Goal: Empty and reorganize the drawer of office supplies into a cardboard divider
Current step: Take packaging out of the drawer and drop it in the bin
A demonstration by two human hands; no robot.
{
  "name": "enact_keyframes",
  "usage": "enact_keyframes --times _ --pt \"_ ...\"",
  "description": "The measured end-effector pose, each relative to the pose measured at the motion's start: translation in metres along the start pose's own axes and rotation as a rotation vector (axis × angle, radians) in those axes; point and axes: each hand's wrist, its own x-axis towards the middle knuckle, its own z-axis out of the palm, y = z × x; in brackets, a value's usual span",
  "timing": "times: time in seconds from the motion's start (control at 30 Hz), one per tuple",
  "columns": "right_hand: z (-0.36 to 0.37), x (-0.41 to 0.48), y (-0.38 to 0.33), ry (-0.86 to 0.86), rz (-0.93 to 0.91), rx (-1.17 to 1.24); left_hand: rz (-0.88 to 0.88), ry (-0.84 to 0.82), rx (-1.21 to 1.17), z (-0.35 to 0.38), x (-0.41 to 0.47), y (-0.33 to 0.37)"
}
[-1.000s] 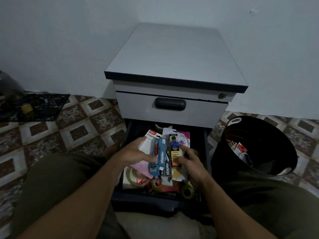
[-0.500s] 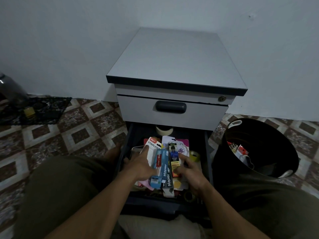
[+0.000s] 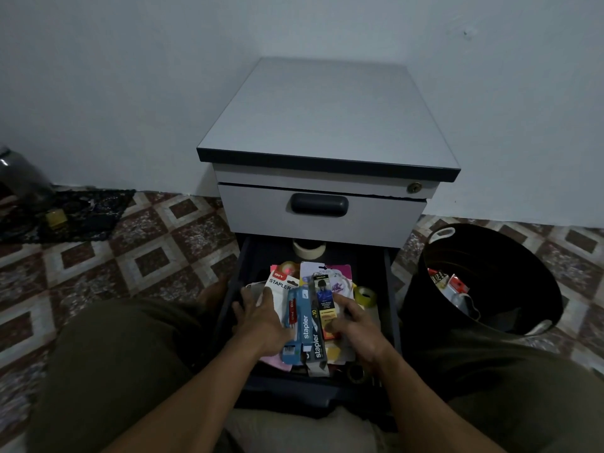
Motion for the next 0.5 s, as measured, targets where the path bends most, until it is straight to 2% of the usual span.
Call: enact_keyframes --times 0.1,0.27,0.4,0.5 --pt "-0.002 0.002 0.001 0.001 -0.005 0.007 0.054 -0.004 -0.123 0.0 0.003 -0.004" --pt "-0.006 0.003 0.002 -0.019 -0.002 0.059 -0.025 -0.168 -0.433 -0.004 0.019 -0.02" --pt "-0.008 0.004 0.001 -0.003 0.004 0.056 -0.074 -0.174 -0.525 0.004 0.016 -0.019" --pt "-0.009 0.005 0.0 -0.006 0.016 0.067 -0.048 -0.156 -0.561 0.003 0.017 -0.02"
